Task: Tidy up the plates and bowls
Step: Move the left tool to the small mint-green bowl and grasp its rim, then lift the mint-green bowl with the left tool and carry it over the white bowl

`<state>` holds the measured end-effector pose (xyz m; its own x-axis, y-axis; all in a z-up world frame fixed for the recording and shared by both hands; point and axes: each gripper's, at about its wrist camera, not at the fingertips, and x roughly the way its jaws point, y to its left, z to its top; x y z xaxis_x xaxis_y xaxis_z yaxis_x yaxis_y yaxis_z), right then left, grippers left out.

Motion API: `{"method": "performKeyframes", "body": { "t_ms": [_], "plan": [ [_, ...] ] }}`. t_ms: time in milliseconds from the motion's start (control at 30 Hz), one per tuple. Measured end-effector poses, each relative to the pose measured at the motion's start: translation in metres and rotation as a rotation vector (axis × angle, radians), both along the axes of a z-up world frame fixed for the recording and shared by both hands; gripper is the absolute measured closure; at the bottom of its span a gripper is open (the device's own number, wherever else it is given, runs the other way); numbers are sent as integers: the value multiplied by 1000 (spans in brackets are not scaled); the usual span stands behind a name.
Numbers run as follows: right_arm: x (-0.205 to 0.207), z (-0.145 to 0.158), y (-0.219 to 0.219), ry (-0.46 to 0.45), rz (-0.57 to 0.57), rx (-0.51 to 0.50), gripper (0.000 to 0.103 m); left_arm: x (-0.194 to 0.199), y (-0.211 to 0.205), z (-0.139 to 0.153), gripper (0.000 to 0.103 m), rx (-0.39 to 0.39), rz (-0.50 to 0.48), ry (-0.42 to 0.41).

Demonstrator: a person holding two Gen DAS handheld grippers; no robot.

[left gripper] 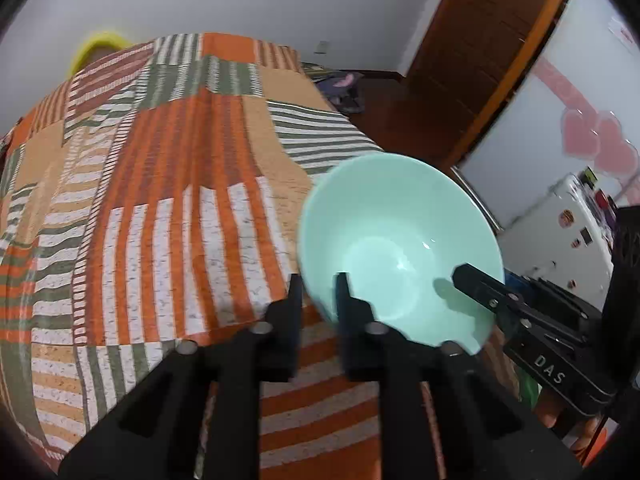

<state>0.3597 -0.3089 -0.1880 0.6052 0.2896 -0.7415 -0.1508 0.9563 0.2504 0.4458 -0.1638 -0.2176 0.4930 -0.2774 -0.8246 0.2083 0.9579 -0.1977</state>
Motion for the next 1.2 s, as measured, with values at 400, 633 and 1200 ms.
{"method": "performKeyframes", "body": {
  "t_ms": [400, 633, 1200],
  "plan": [
    [-26, 26, 16, -44, 61, -1, 80, -41, 21, 35, 93, 28, 27, -53],
    [-55, 53, 36, -95, 119, 16, 80, -92, 48, 76, 93, 50, 75, -101],
    [-123, 82, 118, -155, 321, 23, 80, -223, 134, 121, 92, 82, 231, -175]
  ]
}}
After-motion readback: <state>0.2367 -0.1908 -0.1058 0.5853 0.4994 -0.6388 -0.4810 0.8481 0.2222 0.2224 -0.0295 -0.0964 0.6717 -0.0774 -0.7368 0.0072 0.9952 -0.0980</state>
